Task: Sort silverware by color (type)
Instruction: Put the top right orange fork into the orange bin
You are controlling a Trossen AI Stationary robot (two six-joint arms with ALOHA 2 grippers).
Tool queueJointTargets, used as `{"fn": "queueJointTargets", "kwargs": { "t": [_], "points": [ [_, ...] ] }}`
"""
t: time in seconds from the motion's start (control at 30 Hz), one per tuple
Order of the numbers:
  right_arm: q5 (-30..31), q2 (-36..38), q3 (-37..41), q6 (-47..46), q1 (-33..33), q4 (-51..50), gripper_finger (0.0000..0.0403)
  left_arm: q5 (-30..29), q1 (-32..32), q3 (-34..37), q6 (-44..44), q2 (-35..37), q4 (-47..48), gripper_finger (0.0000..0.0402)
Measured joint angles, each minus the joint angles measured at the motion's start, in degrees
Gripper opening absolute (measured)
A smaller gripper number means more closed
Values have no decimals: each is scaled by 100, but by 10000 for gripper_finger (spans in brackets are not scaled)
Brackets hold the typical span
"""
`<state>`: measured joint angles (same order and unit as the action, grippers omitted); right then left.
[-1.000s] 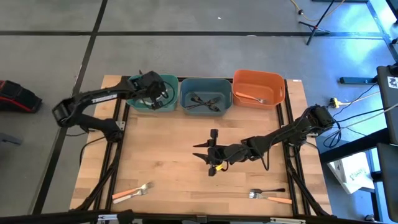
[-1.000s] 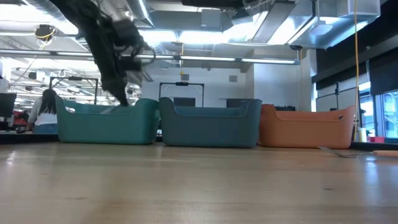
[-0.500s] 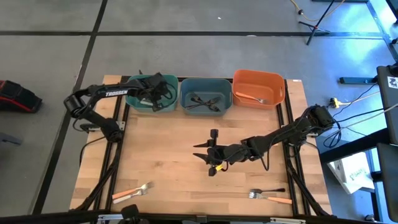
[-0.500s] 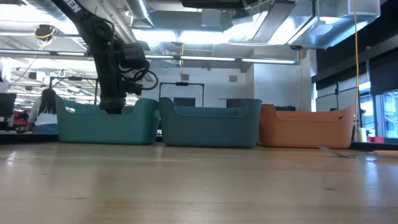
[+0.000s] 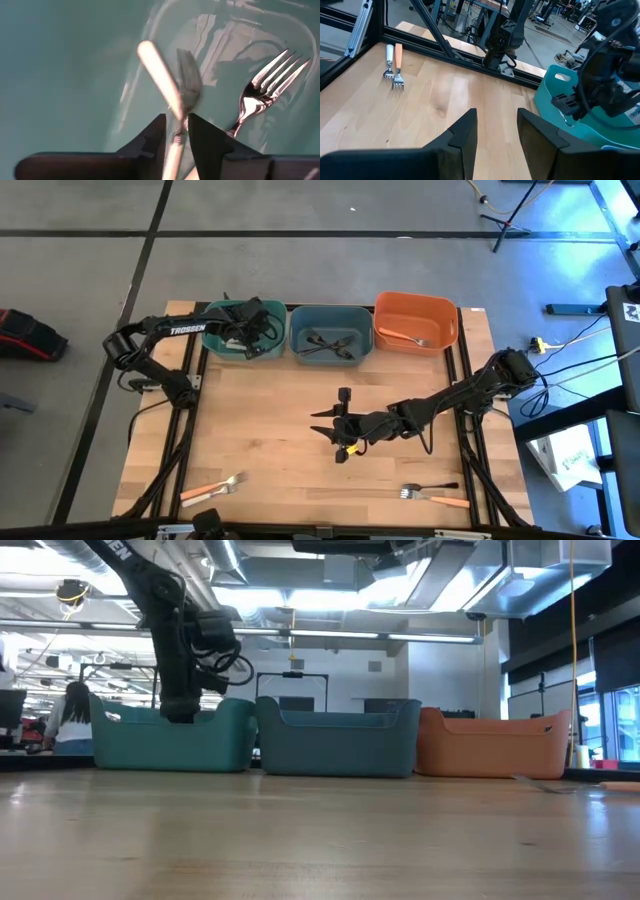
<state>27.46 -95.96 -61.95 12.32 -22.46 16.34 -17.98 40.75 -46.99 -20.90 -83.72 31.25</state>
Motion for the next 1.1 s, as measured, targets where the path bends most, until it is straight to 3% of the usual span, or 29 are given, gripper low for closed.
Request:
{"fn": "queueJointTargets", "kwargs": {
  "t": [0.23,0.43,0.73,0.93,1.1],
  "points": [
    [0,0,0,0,-1,-11,131,190,-378,-676,417,651,714,95],
    [-1,-1,0,-142,-9,-119,131,1187,-1017,-677,617,1751,531,95],
    [105,220,2,-1051,-7,-1665,131,2959,-2629,338,1649,3121,-540,95],
    [212,727,0,-1995,-2,-2984,131,3036,-3871,1425,1929,3388,-1986,96],
    [203,1026,0,-2901,-1,-4339,131,2896,-4549,2202,1941,3361,-3222,95]
  ]
}}
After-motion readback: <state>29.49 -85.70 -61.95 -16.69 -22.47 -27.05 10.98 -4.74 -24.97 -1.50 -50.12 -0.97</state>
